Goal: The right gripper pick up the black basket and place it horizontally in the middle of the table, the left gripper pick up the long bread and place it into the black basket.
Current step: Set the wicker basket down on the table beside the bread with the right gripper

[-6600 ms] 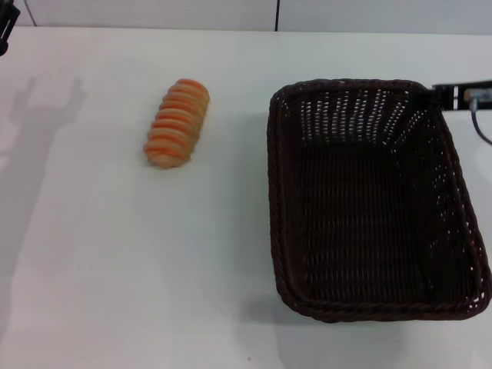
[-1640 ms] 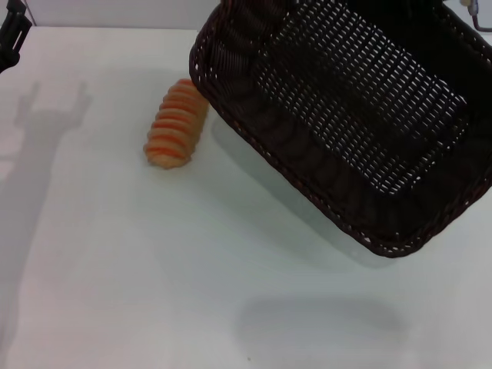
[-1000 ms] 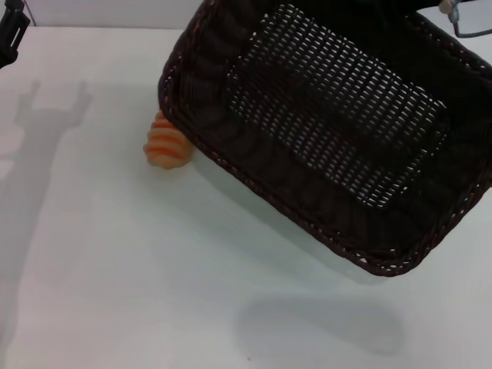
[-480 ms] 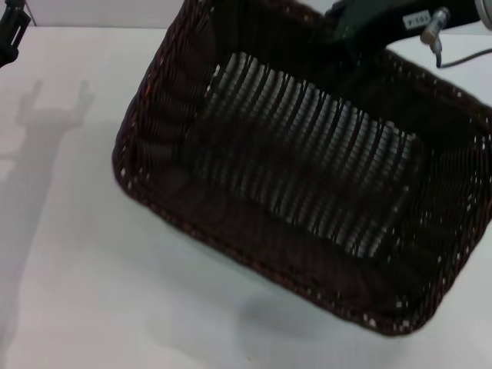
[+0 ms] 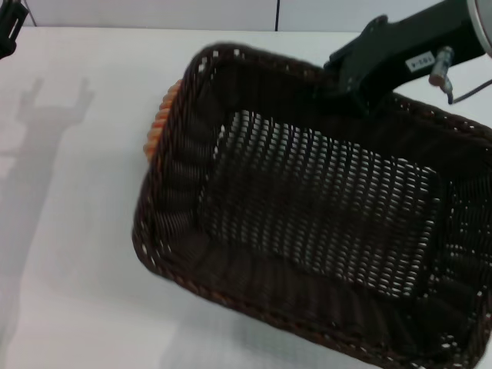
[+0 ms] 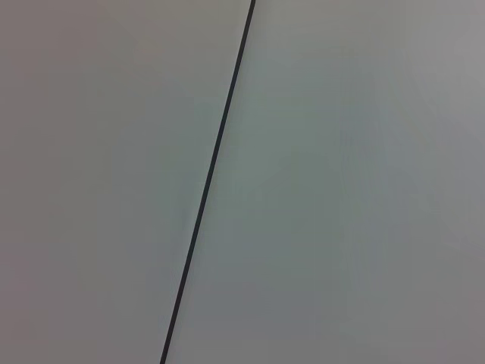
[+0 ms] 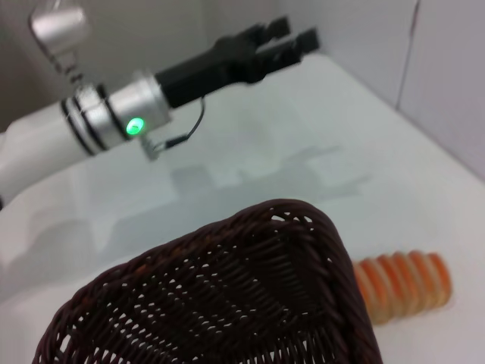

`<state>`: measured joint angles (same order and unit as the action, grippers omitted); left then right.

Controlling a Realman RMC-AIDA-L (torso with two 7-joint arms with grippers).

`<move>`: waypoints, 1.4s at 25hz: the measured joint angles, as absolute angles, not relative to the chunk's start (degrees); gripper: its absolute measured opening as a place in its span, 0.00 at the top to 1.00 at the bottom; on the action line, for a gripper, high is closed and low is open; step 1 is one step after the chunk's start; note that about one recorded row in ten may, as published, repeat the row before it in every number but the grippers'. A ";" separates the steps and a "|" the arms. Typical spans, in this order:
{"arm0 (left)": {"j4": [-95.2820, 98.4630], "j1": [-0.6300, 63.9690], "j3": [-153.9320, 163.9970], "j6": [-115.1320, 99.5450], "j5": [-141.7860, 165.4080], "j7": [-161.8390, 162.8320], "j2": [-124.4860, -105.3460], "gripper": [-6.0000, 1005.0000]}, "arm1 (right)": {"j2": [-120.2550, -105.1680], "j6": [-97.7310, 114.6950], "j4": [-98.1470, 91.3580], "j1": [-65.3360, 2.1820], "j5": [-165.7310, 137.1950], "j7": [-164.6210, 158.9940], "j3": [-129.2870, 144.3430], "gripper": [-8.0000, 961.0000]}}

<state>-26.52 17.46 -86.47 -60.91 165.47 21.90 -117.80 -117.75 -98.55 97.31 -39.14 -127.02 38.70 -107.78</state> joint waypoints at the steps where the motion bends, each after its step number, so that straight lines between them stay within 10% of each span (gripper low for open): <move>1: -26.81 17.41 -86.49 -60.90 165.49 21.90 -117.78 0.15 | -117.68 -99.22 95.89 -39.62 -127.02 39.66 -107.47 0.82; 35: -28.13 17.05 -87.19 -61.67 165.29 21.88 -118.04 0.16 | -118.23 -95.23 81.88 -49.19 -131.25 48.90 -92.93 0.82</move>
